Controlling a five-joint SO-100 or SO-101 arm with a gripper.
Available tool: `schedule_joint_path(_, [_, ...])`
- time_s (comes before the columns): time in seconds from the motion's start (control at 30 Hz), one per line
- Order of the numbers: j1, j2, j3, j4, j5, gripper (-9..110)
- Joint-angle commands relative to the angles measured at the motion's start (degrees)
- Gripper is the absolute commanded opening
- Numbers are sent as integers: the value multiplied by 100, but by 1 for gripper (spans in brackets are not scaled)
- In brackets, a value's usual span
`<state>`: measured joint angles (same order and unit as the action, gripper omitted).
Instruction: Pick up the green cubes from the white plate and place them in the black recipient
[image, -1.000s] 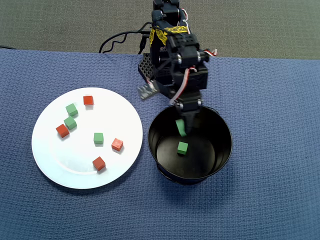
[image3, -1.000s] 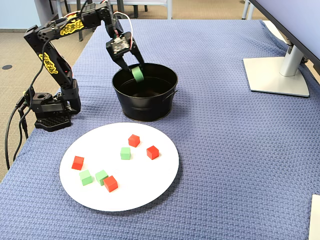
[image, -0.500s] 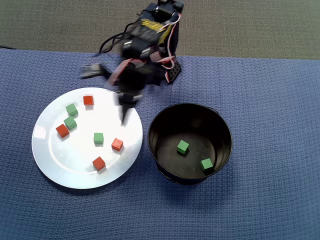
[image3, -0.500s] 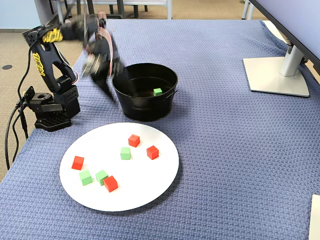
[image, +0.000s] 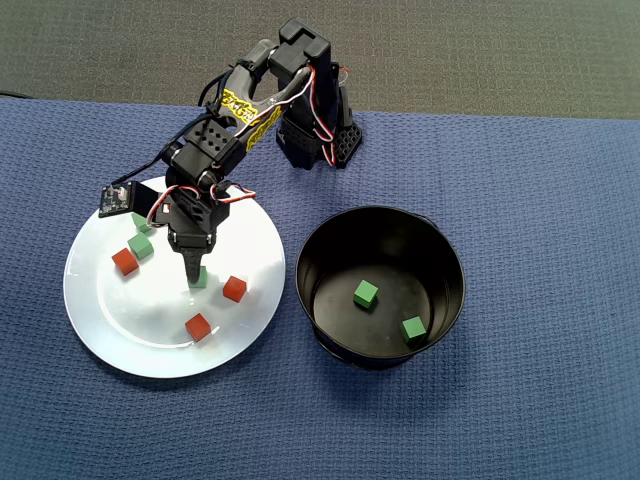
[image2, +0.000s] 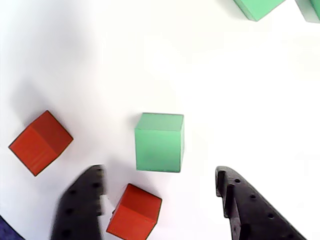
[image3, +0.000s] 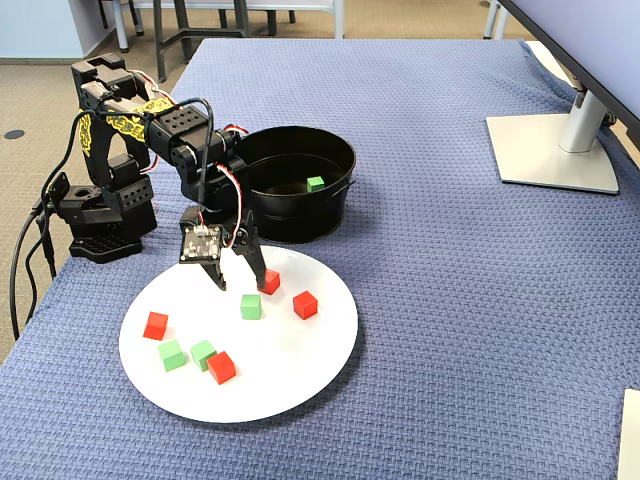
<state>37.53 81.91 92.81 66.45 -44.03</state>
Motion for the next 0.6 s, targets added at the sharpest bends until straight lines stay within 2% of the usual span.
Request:
schedule_joint_path(0.0, [-18,53,-237,-176,-281,32])
schedule_joint_path(0.23, [-97,-105,-53,-272,-1134,30])
schedule_joint_path(0.57, [-35,-650,-158,-650,-1125,26])
